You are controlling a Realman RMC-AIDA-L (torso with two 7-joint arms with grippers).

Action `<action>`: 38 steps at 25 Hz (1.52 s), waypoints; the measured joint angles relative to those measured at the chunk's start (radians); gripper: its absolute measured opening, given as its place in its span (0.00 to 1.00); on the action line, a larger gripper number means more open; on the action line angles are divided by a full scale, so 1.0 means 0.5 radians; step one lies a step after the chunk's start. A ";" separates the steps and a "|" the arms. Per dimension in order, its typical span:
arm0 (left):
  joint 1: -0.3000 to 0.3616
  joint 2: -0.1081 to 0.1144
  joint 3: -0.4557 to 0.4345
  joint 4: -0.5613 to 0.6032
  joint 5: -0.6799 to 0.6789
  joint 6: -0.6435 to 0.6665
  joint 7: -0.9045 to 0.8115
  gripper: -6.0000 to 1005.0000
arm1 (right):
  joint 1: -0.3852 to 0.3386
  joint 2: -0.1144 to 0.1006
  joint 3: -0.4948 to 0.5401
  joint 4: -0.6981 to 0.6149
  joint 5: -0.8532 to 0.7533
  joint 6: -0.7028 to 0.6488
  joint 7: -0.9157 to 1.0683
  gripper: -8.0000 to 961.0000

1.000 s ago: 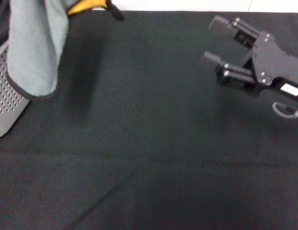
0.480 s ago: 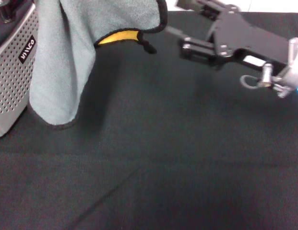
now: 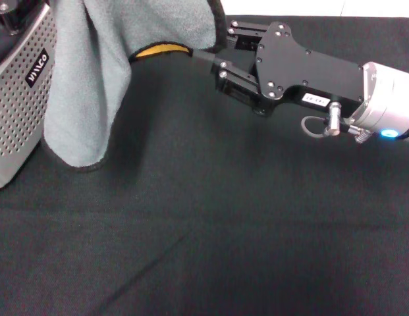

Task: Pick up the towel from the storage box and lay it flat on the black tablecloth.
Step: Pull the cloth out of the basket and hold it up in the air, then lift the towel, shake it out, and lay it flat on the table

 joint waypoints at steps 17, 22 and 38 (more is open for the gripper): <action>-0.032 0.017 -0.016 -0.079 0.014 -0.005 0.042 0.08 | -0.023 -0.007 0.034 -0.009 0.002 0.018 -0.036 0.18; -0.033 0.018 -0.013 -0.089 0.015 -0.005 0.050 0.08 | -0.030 -0.003 0.055 -0.011 -0.005 0.019 -0.083 0.08; -0.017 0.003 -0.018 -0.223 0.007 -0.002 0.069 0.10 | -0.067 -0.022 0.056 -0.139 -0.053 -0.006 -0.057 0.01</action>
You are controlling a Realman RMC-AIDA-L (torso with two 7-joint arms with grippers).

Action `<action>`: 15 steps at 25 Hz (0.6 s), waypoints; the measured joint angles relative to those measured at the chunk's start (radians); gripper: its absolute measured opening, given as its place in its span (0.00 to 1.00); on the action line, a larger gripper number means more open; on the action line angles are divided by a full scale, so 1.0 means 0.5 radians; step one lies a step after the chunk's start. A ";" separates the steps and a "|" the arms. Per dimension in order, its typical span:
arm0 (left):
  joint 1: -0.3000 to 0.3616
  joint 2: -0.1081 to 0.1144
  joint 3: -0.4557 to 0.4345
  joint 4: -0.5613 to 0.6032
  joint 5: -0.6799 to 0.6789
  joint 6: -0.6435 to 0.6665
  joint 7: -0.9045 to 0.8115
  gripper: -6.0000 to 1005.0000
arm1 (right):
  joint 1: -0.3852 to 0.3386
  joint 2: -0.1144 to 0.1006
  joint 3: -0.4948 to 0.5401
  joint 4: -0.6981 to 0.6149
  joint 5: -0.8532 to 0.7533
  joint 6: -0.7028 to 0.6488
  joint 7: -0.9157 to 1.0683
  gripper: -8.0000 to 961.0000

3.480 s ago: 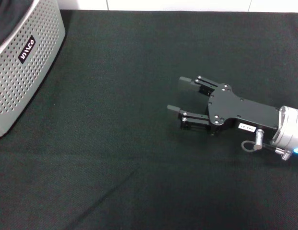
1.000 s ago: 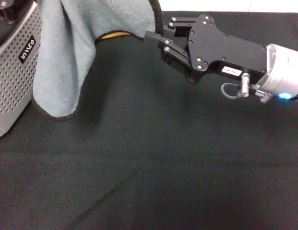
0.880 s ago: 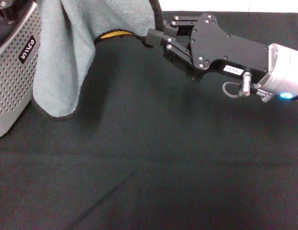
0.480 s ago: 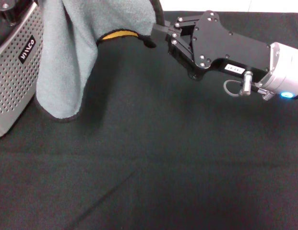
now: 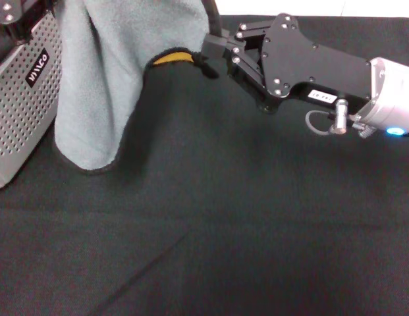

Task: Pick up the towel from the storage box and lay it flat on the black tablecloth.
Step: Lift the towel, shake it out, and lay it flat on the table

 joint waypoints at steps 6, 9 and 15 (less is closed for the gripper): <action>-0.008 -0.001 0.007 -0.264 0.006 -0.003 0.037 0.11 | -0.040 -0.057 0.007 -0.150 -0.003 -0.006 0.067 0.01; -0.016 -0.001 0.051 -0.394 0.031 -0.001 0.076 0.11 | -0.036 -0.090 0.112 -0.218 -0.022 -0.068 0.157 0.01; -0.022 0.000 0.171 -0.513 0.143 0.013 0.130 0.22 | 0.009 -0.102 0.508 -0.338 -0.242 -0.172 0.472 0.01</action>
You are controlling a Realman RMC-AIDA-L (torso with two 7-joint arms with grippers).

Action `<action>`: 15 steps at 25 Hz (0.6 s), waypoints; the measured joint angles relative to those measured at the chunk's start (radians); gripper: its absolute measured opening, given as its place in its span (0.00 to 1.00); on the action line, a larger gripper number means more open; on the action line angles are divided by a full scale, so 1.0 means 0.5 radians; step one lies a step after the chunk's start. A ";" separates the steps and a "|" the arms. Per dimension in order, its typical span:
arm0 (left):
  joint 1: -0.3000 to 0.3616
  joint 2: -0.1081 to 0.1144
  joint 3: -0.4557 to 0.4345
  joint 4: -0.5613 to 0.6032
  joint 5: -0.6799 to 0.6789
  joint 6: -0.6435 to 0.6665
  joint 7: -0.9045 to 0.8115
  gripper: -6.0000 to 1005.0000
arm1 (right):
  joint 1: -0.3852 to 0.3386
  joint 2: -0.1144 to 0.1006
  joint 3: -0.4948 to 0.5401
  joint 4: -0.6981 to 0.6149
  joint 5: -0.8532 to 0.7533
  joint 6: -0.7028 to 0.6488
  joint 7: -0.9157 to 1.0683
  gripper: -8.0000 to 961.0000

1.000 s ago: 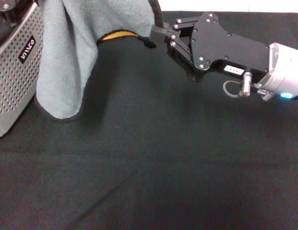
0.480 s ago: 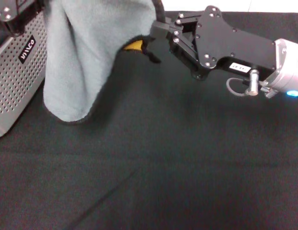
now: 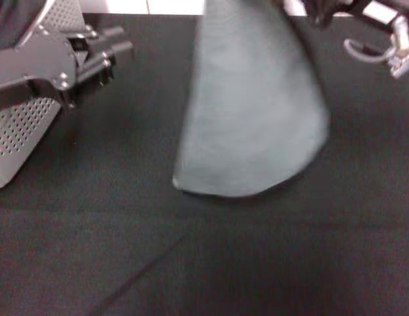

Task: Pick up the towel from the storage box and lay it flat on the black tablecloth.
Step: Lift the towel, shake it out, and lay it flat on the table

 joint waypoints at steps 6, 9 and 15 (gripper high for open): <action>0.035 -0.008 0.004 -0.072 -0.016 0.007 0.041 0.29 | -0.019 0.012 0.232 -0.146 -0.117 -0.005 0.183 0.01; 0.071 -0.012 0.001 -0.147 -0.121 0.007 0.140 0.32 | -0.029 0.025 0.295 -0.176 -0.149 0.003 0.202 0.01; 0.090 -0.010 -0.053 -0.310 -0.294 -0.008 0.273 0.51 | -0.019 -0.014 0.312 -0.181 -0.376 -0.111 0.230 0.01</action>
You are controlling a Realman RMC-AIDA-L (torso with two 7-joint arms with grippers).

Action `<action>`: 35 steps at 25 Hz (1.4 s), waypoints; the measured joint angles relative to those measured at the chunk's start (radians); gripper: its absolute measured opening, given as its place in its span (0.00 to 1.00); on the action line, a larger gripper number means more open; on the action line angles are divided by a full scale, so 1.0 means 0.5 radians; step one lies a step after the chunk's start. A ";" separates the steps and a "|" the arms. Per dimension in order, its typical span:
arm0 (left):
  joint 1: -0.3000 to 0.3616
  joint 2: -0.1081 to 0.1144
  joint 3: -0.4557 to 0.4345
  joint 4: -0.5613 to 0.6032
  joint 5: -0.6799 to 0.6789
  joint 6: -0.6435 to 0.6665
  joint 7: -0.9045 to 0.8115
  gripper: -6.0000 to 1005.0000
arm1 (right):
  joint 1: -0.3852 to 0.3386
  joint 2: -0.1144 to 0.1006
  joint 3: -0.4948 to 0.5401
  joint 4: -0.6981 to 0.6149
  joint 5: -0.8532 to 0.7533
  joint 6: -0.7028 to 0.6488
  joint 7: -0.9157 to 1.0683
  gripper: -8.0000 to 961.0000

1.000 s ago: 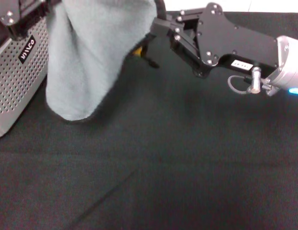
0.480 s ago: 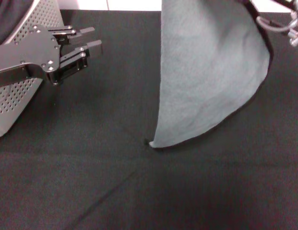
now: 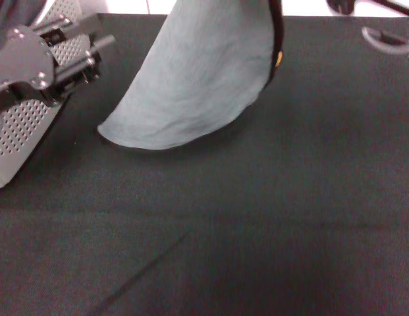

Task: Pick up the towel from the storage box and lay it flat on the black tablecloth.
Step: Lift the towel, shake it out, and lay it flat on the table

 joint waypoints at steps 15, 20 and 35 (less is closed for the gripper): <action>-0.197 0.164 0.005 -0.315 0.046 0.127 -0.382 0.49 | 0.013 -0.269 0.592 0.008 -0.675 -0.398 0.206 0.01; -0.207 0.129 0.003 -0.316 0.047 0.138 -0.370 0.49 | -0.052 -0.121 0.710 -0.053 -0.681 -0.344 0.202 0.01; -0.158 0.037 -0.016 -0.334 0.075 0.073 -0.206 0.47 | 0.101 0.168 0.711 -0.268 -0.576 0.196 -0.103 0.01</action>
